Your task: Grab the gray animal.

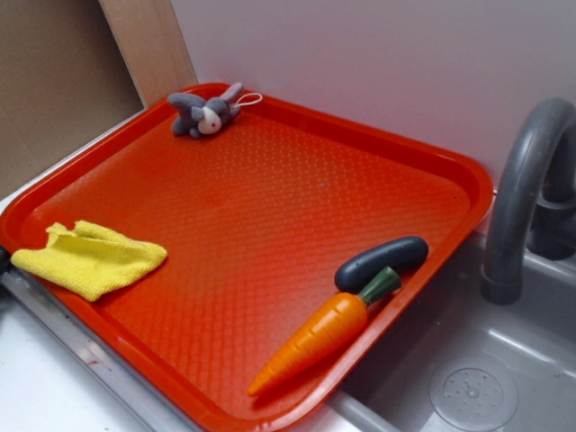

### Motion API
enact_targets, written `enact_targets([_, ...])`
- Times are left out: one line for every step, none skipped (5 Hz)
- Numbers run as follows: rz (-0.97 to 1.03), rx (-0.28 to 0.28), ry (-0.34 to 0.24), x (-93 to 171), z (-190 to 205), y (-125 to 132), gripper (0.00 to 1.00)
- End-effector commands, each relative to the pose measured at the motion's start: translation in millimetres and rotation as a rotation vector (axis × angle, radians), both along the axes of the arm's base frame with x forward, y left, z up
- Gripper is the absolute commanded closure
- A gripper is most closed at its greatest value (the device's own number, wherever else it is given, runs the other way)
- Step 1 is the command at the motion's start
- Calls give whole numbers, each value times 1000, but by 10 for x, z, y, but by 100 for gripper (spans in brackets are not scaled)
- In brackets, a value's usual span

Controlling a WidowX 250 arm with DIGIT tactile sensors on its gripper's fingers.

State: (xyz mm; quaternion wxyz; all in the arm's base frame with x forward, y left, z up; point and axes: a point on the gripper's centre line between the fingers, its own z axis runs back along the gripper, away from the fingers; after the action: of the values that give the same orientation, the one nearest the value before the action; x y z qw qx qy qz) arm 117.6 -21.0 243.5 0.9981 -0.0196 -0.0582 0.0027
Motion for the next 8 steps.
enact_targets([0,0,0,0,0,0,0])
enact_targets([-209,81,-82,419,-187,68,0])
enact_targets([-459,129,-111,603,-391,-48,0])
enact_targets([-712,196,-123,704,-578,-284,0])
enact_targets([-968,243,-110,780,-769,-435,0])
enact_targets([-1003,295,-70,995,-931,-524,0])
enact_targets([-891,247,-31,1261,-1085,-414,0])
enact_targets([-835,173,4,1546,-1297,-441,0])
